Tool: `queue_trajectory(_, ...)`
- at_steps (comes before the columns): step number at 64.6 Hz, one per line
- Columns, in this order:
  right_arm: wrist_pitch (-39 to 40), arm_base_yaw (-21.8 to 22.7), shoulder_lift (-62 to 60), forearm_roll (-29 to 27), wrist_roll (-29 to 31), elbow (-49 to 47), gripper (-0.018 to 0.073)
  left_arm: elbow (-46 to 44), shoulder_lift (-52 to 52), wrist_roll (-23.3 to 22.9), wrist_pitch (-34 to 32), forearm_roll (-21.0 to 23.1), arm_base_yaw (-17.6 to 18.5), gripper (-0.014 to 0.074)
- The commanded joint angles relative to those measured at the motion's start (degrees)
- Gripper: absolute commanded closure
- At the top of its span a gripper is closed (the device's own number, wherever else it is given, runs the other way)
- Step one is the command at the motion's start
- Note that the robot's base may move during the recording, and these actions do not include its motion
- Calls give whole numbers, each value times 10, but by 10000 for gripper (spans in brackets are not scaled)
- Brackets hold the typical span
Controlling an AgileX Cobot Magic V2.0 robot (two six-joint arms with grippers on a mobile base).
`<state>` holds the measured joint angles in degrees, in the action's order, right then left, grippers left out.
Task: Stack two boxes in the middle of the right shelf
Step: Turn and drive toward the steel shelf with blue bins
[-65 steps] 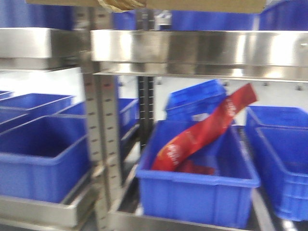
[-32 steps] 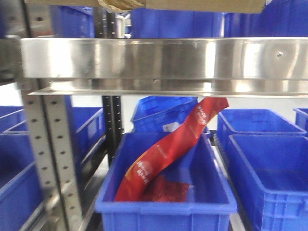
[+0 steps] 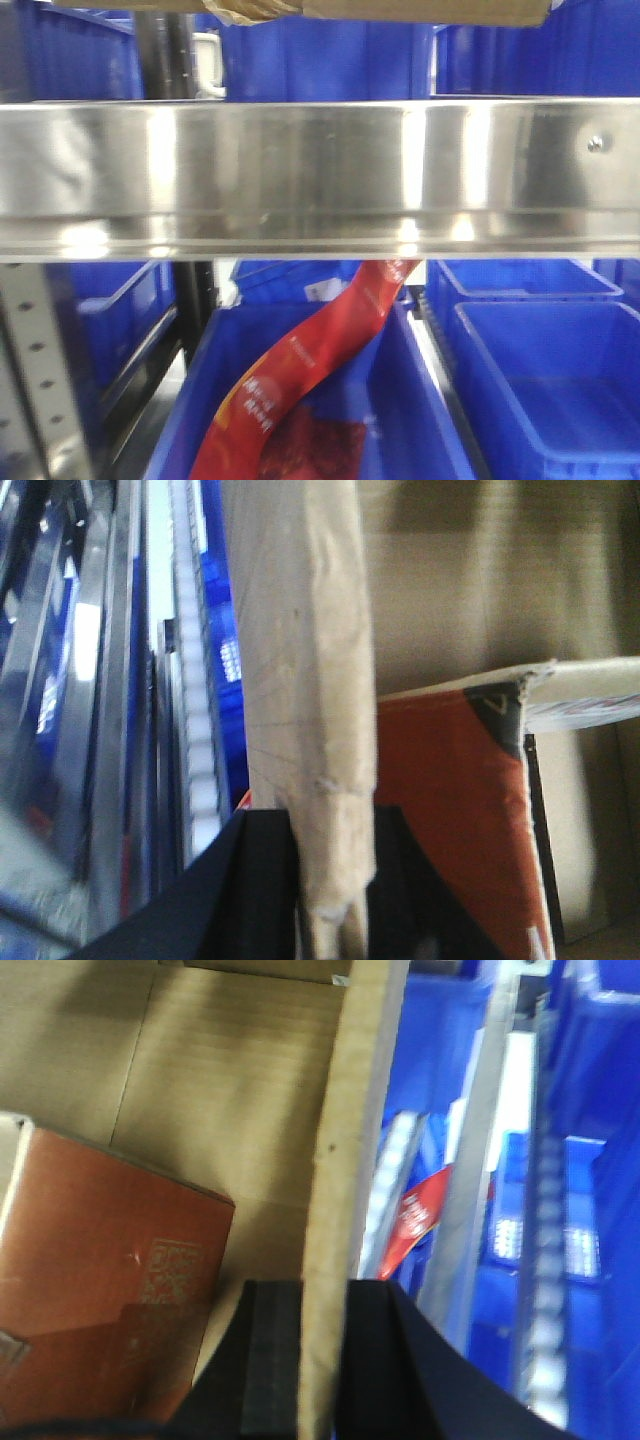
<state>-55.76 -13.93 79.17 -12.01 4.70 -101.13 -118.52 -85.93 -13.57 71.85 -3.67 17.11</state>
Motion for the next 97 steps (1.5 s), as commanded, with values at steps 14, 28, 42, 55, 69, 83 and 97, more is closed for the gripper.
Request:
queue_trajectory(14,22,6,-3,29,4,-4,713,-9,9,-1,-25,-23,-1,708)
queue_trajectory(28,22,6,-3,29,4,-4,713,-9,5,-1,-25,-23,-1,708)
queue_trajectory(42,22,6,-3,29,4,-4,713,-9,-2,-1,-26,-23,-1,708)
queue_trajectory(55,22,6,-3,29,4,-4,713,-9,-3,-1,-27,-23,-1,708)
queue_trajectory(69,22,6,-3,29,4,-4,713,-9,-3,-1,-27,-23,-1,708)
queue_trajectory(83,22,6,-3,29,4,-4,713,-9,-3,-1,-27,-23,-1,708)
queue_trajectory(97,22,6,-3,29,4,-4,713,-9,-3,-1,-27,-23,-1,708)
